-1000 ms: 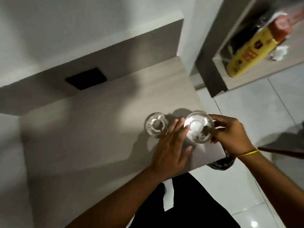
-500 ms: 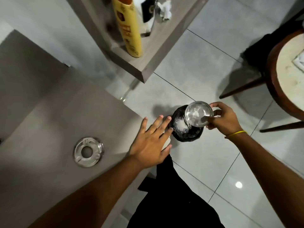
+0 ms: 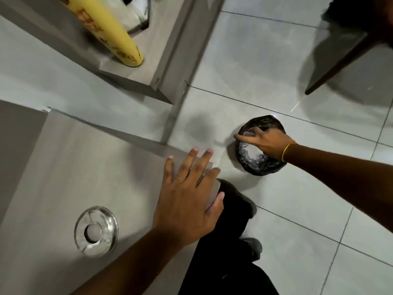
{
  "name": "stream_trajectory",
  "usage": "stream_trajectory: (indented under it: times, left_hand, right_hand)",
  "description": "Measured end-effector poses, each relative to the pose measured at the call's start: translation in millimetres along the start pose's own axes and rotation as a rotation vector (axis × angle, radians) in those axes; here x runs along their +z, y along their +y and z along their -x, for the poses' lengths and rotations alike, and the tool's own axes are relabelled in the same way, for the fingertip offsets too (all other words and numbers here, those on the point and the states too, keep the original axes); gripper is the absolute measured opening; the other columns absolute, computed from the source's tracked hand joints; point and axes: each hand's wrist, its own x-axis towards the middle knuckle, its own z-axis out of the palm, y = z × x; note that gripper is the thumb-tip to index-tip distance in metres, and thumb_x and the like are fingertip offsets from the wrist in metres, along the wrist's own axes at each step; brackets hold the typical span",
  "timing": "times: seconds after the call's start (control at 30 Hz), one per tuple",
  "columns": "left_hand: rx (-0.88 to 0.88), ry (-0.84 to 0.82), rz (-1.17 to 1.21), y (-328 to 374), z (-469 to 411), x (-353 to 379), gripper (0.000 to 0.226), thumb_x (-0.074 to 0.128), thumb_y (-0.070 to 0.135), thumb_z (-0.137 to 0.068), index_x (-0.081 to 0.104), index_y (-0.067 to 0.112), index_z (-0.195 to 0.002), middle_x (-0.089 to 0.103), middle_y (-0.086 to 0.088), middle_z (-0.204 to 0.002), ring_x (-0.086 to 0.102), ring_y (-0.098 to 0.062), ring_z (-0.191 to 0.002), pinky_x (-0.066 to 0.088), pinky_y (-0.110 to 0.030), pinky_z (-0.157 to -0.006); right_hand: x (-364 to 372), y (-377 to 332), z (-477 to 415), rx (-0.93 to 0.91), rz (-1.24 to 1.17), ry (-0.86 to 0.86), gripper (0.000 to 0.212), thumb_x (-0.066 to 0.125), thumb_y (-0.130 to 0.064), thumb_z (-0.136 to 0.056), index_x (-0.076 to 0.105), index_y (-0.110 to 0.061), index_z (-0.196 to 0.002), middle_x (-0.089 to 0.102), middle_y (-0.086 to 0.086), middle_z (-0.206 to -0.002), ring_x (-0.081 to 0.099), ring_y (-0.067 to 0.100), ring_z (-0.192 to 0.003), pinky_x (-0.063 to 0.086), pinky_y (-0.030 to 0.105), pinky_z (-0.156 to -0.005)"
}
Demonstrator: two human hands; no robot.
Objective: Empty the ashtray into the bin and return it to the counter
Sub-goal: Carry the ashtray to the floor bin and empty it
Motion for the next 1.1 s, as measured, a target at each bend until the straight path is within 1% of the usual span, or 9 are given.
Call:
stream_trajectory:
  times: [0.1,0.2,0.3,0.43,0.57,0.7,0.83,0.97,1.1]
  left_hand:
    - [-0.018,-0.002,0.022,0.0,-0.5,0.5,0.055,0.051,0.054,-0.100,0.056,0.026,-0.146,0.034,-0.001,-0.178,0.019,-0.026,-0.168,0.013,-0.068,-0.131]
    - [-0.021,0.019,0.016,2.3,0.2,1.3,0.052,0.053,0.052,-0.097,0.060,0.025,-0.141,0.042,-0.002,-0.174,0.026,-0.027,-0.166,0.016,-0.068,-0.131]
    - [-0.022,0.044,0.007,2.5,0.2,1.8,0.049,0.054,0.050,-0.097,0.063,0.024,-0.137,0.048,-0.003,-0.170,0.032,-0.027,-0.164,0.019,-0.069,-0.130]
    - [-0.027,0.056,0.015,2.7,0.8,2.2,0.049,0.055,0.049,-0.096,0.064,0.022,-0.137,0.050,-0.005,-0.168,0.035,-0.029,-0.163,0.020,-0.069,-0.129]
    - [-0.015,0.072,0.024,3.0,0.8,2.6,0.049,0.057,0.047,-0.095,0.065,0.021,-0.136,0.054,-0.006,-0.165,0.039,-0.031,-0.160,0.022,-0.069,-0.129]
    - [-0.005,0.086,0.020,3.4,0.4,1.8,0.048,0.058,0.046,-0.096,0.066,0.019,-0.135,0.057,-0.009,-0.162,0.043,-0.033,-0.158,0.023,-0.069,-0.128]
    - [-0.002,0.091,0.021,3.9,1.3,1.0,0.047,0.058,0.045,-0.097,0.066,0.017,-0.135,0.060,-0.010,-0.158,0.046,-0.034,-0.155,0.024,-0.070,-0.127]
    - [0.001,0.077,0.035,2.5,-0.2,-0.8,0.048,0.058,0.046,-0.097,0.068,0.019,-0.134,0.062,-0.008,-0.155,0.047,-0.033,-0.154,0.021,-0.067,-0.129]
    - [-0.001,0.071,0.039,3.1,-1.6,-2.9,0.046,0.061,0.047,-0.094,0.070,0.020,-0.130,0.065,-0.006,-0.151,0.052,-0.032,-0.150,0.023,-0.067,-0.129]
  right_hand:
    - [26.7,0.0,-16.2,-0.117,0.162,-0.041,0.099,0.061,-0.008,-0.089,0.004,-0.038,-0.163,0.057,0.022,-0.118,0.055,0.030,-0.048,0.031,0.033,-0.041]
    - [45.2,-3.6,-23.3,-0.117,0.242,-0.088,0.067,0.059,-0.007,-0.088,0.041,-0.013,-0.152,0.062,0.015,-0.110,0.065,0.029,-0.060,0.037,0.034,-0.046]
    - [56.2,-4.1,-21.4,-0.106,0.259,-0.130,0.067,0.047,-0.005,-0.095,0.029,-0.010,-0.159,0.064,0.013,-0.112,0.066,0.027,-0.062,0.039,0.034,-0.048]
    - [68.5,-4.2,-18.9,-0.141,0.250,-0.164,0.081,0.040,-0.004,-0.098,0.003,-0.035,-0.164,0.058,0.019,-0.115,0.044,0.027,-0.054,0.032,0.035,-0.046]
    - [66.8,-4.2,-23.3,-0.107,0.313,-0.253,0.063,0.042,-0.008,-0.100,0.021,-0.013,-0.159,0.060,0.019,-0.123,0.071,0.030,-0.077,0.052,0.036,-0.059]
    - [61.6,-2.3,-26.9,-0.119,0.287,-0.263,0.073,0.035,-0.006,-0.103,0.004,-0.034,-0.163,0.057,0.022,-0.125,0.057,0.031,-0.064,0.033,0.035,-0.045]
    - [58.4,-4.4,-29.6,-0.097,0.380,-0.331,0.050,0.040,-0.006,-0.104,0.035,-0.011,-0.153,0.061,0.018,-0.126,0.073,0.031,-0.093,0.055,0.038,-0.065]
    - [65.9,-2.0,-33.9,-0.101,0.258,-0.323,0.078,0.040,-0.003,-0.103,0.000,-0.037,-0.160,0.055,0.023,-0.122,0.059,0.031,-0.071,0.044,0.037,-0.055]
    - [71.6,-2.3,-36.2,-0.066,0.306,-0.381,0.048,0.042,-0.006,-0.104,0.037,-0.014,-0.152,0.061,0.019,-0.125,0.072,0.032,-0.093,0.061,0.039,-0.071]
